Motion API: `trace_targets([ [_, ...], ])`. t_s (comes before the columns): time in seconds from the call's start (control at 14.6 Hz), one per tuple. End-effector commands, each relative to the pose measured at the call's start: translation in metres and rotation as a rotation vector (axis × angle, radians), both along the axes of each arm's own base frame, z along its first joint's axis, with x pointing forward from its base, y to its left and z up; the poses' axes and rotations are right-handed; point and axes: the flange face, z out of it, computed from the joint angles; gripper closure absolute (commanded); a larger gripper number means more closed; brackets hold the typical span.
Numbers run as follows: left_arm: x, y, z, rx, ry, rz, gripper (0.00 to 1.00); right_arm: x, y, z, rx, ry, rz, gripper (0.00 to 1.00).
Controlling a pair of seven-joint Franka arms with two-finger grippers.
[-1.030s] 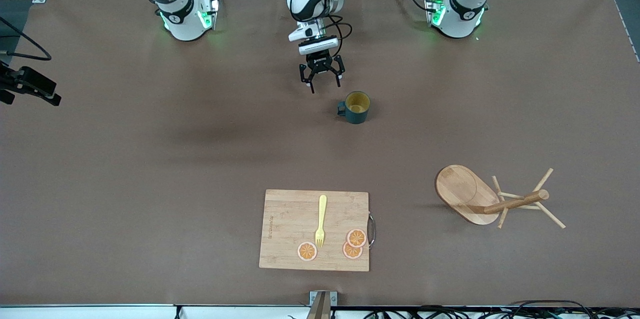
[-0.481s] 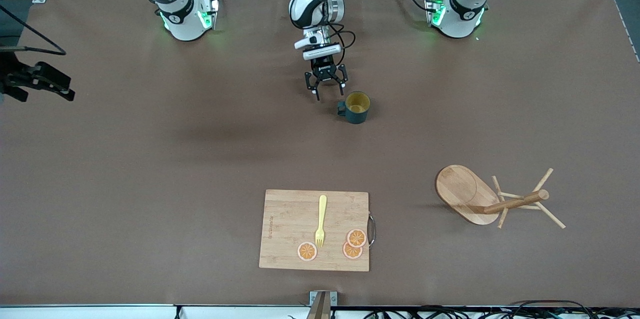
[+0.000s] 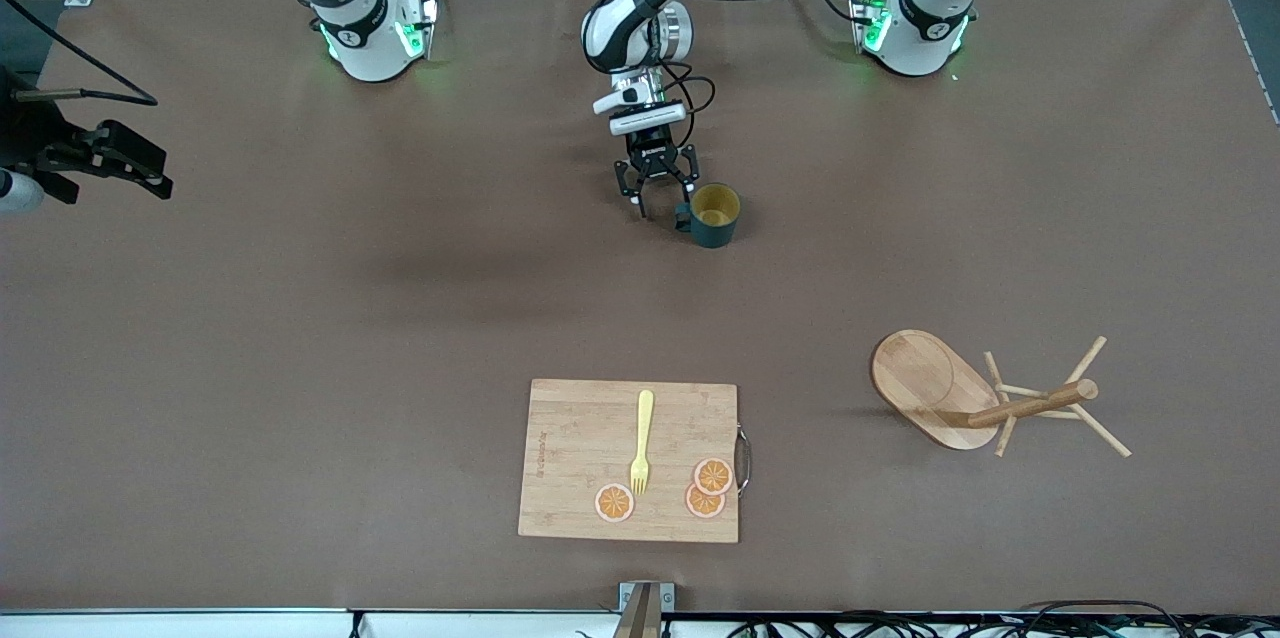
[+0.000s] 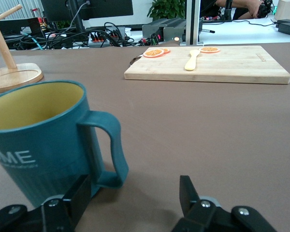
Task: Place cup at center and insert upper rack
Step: 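Lower the left gripper and grasp the mug handle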
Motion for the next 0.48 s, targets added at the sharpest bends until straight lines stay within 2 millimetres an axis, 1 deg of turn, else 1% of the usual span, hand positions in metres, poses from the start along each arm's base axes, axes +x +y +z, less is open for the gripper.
trace_targets([
  [0.0, 0.008, -0.014, 0.000, 0.009, -0.010, -0.014, 0.19, -0.004, -0.004, 0.004, -0.011, -0.020, 0.000, 0.00],
  [0.14, 0.011, -0.015, 0.000, 0.010, -0.017, -0.029, 0.21, -0.004, -0.009, 0.005, -0.019, -0.023, -0.006, 0.00],
  [0.21, 0.011, -0.015, -0.001, 0.011, -0.016, -0.031, 0.22, -0.003, -0.009, 0.002, -0.020, -0.023, -0.004, 0.00],
  [0.27, 0.016, -0.013, -0.002, 0.015, -0.026, -0.036, 0.22, -0.002, -0.007, -0.002, -0.020, -0.020, -0.001, 0.00],
  [0.41, 0.020, -0.012, -0.003, 0.018, -0.031, -0.034, 0.23, 0.003, -0.004, -0.004, -0.020, -0.060, 0.002, 0.00],
])
